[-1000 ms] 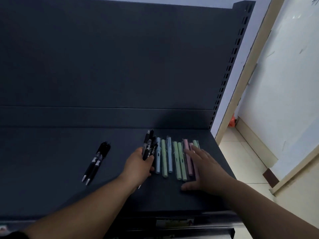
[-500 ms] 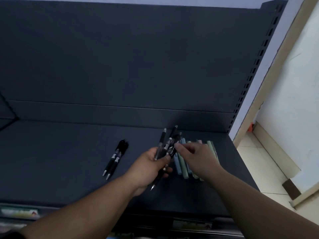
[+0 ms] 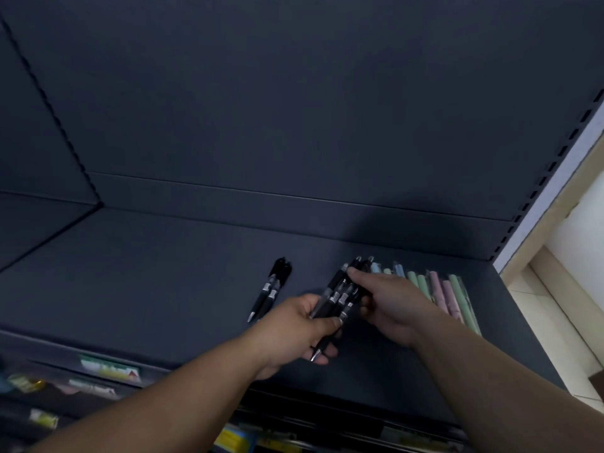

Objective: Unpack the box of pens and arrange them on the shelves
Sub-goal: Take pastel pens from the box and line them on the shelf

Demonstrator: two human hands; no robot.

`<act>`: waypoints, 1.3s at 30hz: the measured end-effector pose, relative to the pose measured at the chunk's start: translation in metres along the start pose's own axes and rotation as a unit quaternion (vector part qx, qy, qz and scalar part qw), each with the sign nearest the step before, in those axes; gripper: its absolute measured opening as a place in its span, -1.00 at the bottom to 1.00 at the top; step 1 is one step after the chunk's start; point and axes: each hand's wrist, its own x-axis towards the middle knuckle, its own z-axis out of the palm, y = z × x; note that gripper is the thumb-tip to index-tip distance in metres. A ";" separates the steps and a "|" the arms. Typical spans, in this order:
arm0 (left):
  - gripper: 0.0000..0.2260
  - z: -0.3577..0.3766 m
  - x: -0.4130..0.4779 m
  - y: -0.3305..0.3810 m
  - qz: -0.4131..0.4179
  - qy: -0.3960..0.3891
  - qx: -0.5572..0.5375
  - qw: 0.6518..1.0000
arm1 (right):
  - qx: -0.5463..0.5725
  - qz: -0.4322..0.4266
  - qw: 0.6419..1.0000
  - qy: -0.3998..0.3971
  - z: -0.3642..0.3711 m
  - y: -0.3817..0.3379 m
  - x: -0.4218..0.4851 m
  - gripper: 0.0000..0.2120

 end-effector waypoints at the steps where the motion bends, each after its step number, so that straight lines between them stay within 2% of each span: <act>1: -0.87 -0.004 -0.002 -0.001 -0.001 0.002 -0.006 1.000 | -0.005 0.006 1.000 -0.011 0.004 0.001 0.003 -0.87; 7: -0.85 -0.032 -0.009 -0.011 0.000 0.050 -0.037 0.998 | -0.028 0.022 0.999 -0.031 0.031 0.003 0.021 -0.90; 13: -0.84 -0.078 -0.004 -0.017 0.007 0.187 -0.027 0.982 | -0.144 0.037 0.989 0.000 0.055 0.000 0.039 -0.88; 18: -0.87 -0.108 -0.002 -0.024 -0.014 0.187 0.020 0.982 | -0.252 0.013 0.966 0.052 0.074 0.002 0.052 -0.78; 21: -0.83 -0.120 0.001 -0.026 -0.019 0.179 0.027 0.983 | -0.267 -0.022 0.960 0.075 0.080 0.005 0.053 -0.84; 22: -0.77 -0.123 0.002 -0.026 -0.015 0.177 0.026 0.984 | -0.254 -0.031 0.963 0.082 0.081 0.006 0.052 -0.81; 24: -0.70 -0.128 0.005 -0.025 -0.007 0.168 0.030 0.985 | -0.238 -0.044 0.965 0.102 0.079 0.010 0.050 -0.57; 28: -0.76 -0.132 0.012 -0.027 -0.011 0.147 0.050 0.988 | -0.287 -0.072 0.945 0.141 0.071 0.016 0.047 -0.38; 30: -0.76 -0.131 0.016 -0.030 -0.004 0.142 0.073 0.987 | -0.348 -0.074 0.926 0.123 0.071 0.014 0.037 -0.22; 32: -0.71 -0.130 0.019 -0.032 0.016 0.137 0.122 0.983 | -0.434 -0.083 0.894 0.071 0.073 0.012 0.021 0.01; 35: -0.57 -0.128 0.020 -0.031 0.044 0.134 0.213 0.967 | -0.579 -0.091 0.810 -0.021 0.077 0.015 -0.001 0.29; 37: -0.52 -0.125 0.018 -0.028 0.051 0.122 0.251 0.959 | -0.660 -0.104 0.743 -0.048 0.076 0.022 -0.007 0.33; 39: -0.49 -0.121 0.016 -0.026 0.058 0.111 0.281 0.952 | -0.688 -0.117 0.713 -0.063 0.076 0.028 -0.004 0.29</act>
